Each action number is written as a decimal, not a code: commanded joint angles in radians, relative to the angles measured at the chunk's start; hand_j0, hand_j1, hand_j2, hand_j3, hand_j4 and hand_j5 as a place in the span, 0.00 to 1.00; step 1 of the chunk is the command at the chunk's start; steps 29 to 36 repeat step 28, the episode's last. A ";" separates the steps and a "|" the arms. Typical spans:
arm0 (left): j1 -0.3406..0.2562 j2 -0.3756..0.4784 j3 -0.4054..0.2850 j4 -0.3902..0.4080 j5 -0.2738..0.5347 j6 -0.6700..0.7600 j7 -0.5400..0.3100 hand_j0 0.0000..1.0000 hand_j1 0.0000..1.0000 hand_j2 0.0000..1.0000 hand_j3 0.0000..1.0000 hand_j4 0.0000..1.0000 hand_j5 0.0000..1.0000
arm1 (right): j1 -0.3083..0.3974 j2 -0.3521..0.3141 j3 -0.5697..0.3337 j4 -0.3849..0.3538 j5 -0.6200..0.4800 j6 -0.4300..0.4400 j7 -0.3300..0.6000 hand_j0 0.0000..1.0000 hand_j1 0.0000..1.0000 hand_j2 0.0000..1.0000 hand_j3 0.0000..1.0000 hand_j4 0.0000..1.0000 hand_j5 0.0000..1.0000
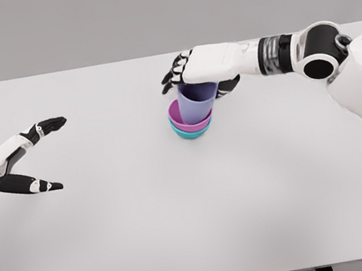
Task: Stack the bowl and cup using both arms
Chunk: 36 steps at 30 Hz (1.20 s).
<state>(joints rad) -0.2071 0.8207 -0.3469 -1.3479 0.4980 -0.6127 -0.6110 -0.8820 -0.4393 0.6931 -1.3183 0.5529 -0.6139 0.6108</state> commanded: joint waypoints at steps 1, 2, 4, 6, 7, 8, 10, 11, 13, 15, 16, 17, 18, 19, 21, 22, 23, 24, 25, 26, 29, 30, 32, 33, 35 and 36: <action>-0.001 -0.002 0.000 0.000 0.008 0.002 0.000 1.00 1.00 1.00 1.00 1.00 1.00 | 0.000 -0.006 -0.020 -0.024 -0.011 0.003 0.000 1.00 1.00 1.00 1.00 1.00 1.00; -0.002 0.000 0.000 0.000 0.008 0.002 0.000 1.00 1.00 1.00 1.00 1.00 1.00 | 0.000 -0.013 -0.046 -0.050 -0.013 0.003 0.000 1.00 1.00 1.00 1.00 1.00 1.00; -0.001 -0.002 0.000 0.000 0.008 0.002 0.000 1.00 1.00 1.00 1.00 1.00 1.00 | 0.000 -0.024 -0.087 -0.068 -0.013 0.003 0.000 1.00 1.00 1.00 1.00 1.00 1.00; -0.002 -0.002 0.000 0.000 0.008 0.002 0.000 1.00 1.00 1.00 1.00 1.00 1.00 | 0.000 -0.039 -0.118 -0.082 -0.014 0.003 0.000 1.00 1.00 1.00 1.00 1.00 1.00; -0.001 -0.002 0.000 0.000 0.008 0.002 0.000 1.00 1.00 1.00 1.00 1.00 1.00 | 0.000 -0.052 -0.129 -0.082 -0.013 0.003 0.000 1.00 1.00 1.00 1.00 1.00 1.00; -0.001 -0.002 0.000 0.000 0.008 0.002 0.000 1.00 1.00 1.00 1.00 1.00 1.00 | 0.002 -0.073 -0.155 -0.070 -0.014 0.003 0.000 1.00 1.00 1.00 1.00 1.00 1.00; 0.000 -0.002 0.000 0.000 0.008 0.002 0.000 1.00 1.00 1.00 1.00 1.00 1.00 | 0.006 -0.114 -0.168 -0.027 -0.014 0.003 0.000 1.00 1.00 1.00 1.00 1.00 1.00; -0.001 -0.005 0.000 0.000 0.010 0.002 0.000 1.00 1.00 1.00 1.00 1.00 1.00 | 0.009 -0.125 -0.167 0.039 -0.014 0.003 0.000 1.00 1.00 1.00 1.00 1.00 1.00; -0.002 -0.006 0.000 0.000 0.010 0.002 0.000 1.00 1.00 1.00 1.00 1.00 1.00 | 0.011 -0.127 -0.168 0.185 -0.013 0.003 0.000 1.00 1.00 1.00 1.00 1.00 1.00; 0.000 -0.006 0.000 0.000 0.010 0.002 0.000 1.00 1.00 1.00 1.00 1.00 1.00 | 0.015 -0.156 -0.164 0.224 -0.013 0.003 0.000 1.00 1.00 1.00 1.00 1.00 1.00; 0.000 -0.006 0.000 0.001 0.008 0.002 0.000 1.00 1.00 1.00 1.00 1.00 1.00 | 0.018 -0.161 -0.162 0.228 -0.011 0.003 0.000 1.00 1.00 1.00 1.00 1.00 1.00; -0.002 -0.006 0.000 0.012 0.004 0.002 0.000 1.00 1.00 1.00 1.00 1.00 1.00 | 0.023 -0.165 -0.162 0.228 -0.005 0.003 0.000 1.00 1.00 1.00 1.00 1.00 1.00; -0.003 -0.006 0.005 0.030 0.007 0.002 0.000 1.00 1.00 1.00 1.00 1.00 1.00 | 0.026 -0.173 -0.158 0.228 -0.005 0.003 0.000 1.00 1.00 1.00 1.00 1.00 1.00; -0.002 -0.006 0.026 0.032 0.005 0.002 0.000 1.00 1.00 1.00 1.00 1.00 1.00 | 0.031 -0.174 -0.158 0.229 -0.004 0.003 0.000 1.00 1.00 1.00 1.00 1.00 1.00; -0.003 -0.008 0.032 0.035 -0.002 0.002 0.000 1.00 1.00 1.00 1.00 1.00 1.00 | 0.031 -0.174 -0.156 0.231 -0.002 0.003 0.000 1.00 1.00 1.00 1.00 1.00 1.00; -0.002 -0.006 0.032 0.035 -0.004 0.002 0.000 1.00 1.00 1.00 1.00 1.00 1.00 | 0.031 -0.174 -0.156 0.235 -0.002 0.003 0.000 1.00 1.00 1.00 1.00 1.00 1.00; -0.002 -0.006 0.032 0.035 -0.007 0.002 0.000 1.00 1.00 1.00 1.00 1.00 1.00 | 0.031 -0.174 -0.156 0.237 -0.002 0.003 0.000 1.00 1.00 1.00 1.00 1.00 1.00; -0.002 -0.006 0.032 0.038 -0.007 0.002 0.000 1.00 1.00 1.00 1.00 1.00 1.00 | 0.031 -0.174 -0.156 0.238 -0.002 0.003 0.000 1.00 1.00 1.00 1.00 1.00 1.00; -0.002 -0.006 0.032 0.038 -0.009 0.002 0.000 1.00 1.00 1.00 1.00 1.00 1.00 | 0.031 -0.174 -0.156 0.237 -0.002 0.003 0.000 1.00 1.00 1.00 1.00 1.00 1.00; 0.000 -0.008 0.032 0.038 -0.009 0.002 0.000 1.00 1.00 1.00 1.00 1.00 1.00 | 0.031 -0.174 -0.156 0.238 -0.002 0.003 0.000 1.00 1.00 1.00 1.00 1.00 1.00; 0.008 -0.006 0.031 0.038 -0.010 0.002 0.000 1.00 1.00 1.00 1.00 1.00 1.00 | 0.031 -0.174 -0.156 0.244 -0.002 0.003 0.000 1.00 1.00 1.00 1.00 1.00 1.00; 0.008 -0.006 0.031 0.038 -0.010 0.002 0.000 1.00 1.00 1.00 1.00 1.00 1.00 | 0.031 -0.174 -0.156 0.244 -0.002 0.003 0.000 1.00 1.00 1.00 1.00 1.00 1.00; 0.008 -0.006 0.031 0.038 -0.010 0.002 0.000 1.00 1.00 1.00 1.00 1.00 1.00 | 0.031 -0.174 -0.156 0.244 -0.002 0.003 0.000 1.00 1.00 1.00 1.00 1.00 1.00; 0.008 -0.006 0.031 0.038 -0.010 0.002 0.000 1.00 1.00 1.00 1.00 1.00 1.00 | 0.031 -0.174 -0.156 0.244 -0.002 0.003 0.000 1.00 1.00 1.00 1.00 1.00 1.00; 0.008 -0.006 0.031 0.038 -0.010 0.002 0.000 1.00 1.00 1.00 1.00 1.00 1.00 | 0.031 -0.174 -0.156 0.244 -0.002 0.003 0.000 1.00 1.00 1.00 1.00 1.00 1.00; 0.008 -0.006 0.031 0.038 -0.010 0.002 0.000 1.00 1.00 1.00 1.00 1.00 1.00 | 0.031 -0.174 -0.156 0.244 -0.002 0.003 0.000 1.00 1.00 1.00 1.00 1.00 1.00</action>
